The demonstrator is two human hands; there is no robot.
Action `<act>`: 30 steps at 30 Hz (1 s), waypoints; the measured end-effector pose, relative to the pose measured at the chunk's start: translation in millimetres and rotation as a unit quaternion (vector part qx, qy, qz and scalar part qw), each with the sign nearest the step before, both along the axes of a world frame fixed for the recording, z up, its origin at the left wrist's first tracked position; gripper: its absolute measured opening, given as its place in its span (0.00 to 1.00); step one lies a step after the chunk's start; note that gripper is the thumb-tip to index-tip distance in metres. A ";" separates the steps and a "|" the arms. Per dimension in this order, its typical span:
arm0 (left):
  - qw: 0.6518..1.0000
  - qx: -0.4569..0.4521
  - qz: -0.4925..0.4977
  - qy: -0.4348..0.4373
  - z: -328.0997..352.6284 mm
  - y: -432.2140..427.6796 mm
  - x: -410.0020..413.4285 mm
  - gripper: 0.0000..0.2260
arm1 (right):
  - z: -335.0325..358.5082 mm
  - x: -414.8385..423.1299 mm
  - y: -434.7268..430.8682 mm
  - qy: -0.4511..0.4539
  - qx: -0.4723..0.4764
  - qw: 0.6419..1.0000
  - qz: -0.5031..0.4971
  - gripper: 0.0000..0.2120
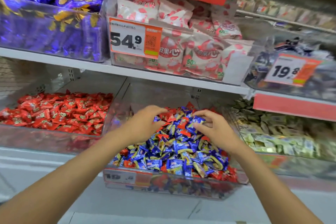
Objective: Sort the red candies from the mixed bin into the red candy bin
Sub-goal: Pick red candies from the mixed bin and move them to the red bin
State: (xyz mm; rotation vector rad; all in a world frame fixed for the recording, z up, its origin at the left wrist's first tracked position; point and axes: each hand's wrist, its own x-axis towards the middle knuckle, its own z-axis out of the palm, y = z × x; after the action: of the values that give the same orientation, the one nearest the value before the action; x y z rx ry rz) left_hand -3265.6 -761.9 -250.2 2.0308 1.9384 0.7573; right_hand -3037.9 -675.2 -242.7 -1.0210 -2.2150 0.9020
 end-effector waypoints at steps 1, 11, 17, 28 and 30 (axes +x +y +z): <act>0.998 -0.059 0.010 0.019 -10.6 6.9 2.2 0.24 | 2.2 1.1 -1.3 0.002 -0.005 1.000 0.002 0.10; 0.995 -0.082 0.047 0.018 -33.4 21.6 5.4 0.14 | 13.1 14.9 -3.5 0.005 -0.032 0.999 0.007 0.14; 0.991 0.046 0.088 -0.094 -15.6 6.9 2.9 0.12 | 17.1 18.9 -3.0 -0.005 0.027 0.999 -0.034 0.09; 0.983 0.018 0.005 -0.183 -7.1 25.3 21.4 0.14 | 19.8 41.5 -6.8 -0.022 -0.003 0.999 -0.036 0.13; 0.986 -0.027 -0.031 -0.164 -9.8 29.2 33.7 0.13 | 19.4 43.8 -9.0 -0.048 0.039 0.997 -0.043 0.13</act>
State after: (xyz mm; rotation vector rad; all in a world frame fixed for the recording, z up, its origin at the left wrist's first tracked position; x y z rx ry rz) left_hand -3232.0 -732.7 -260.0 1.7924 1.6833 0.9447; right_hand -2994.2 -684.2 -223.3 -1.1358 -2.2468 0.7375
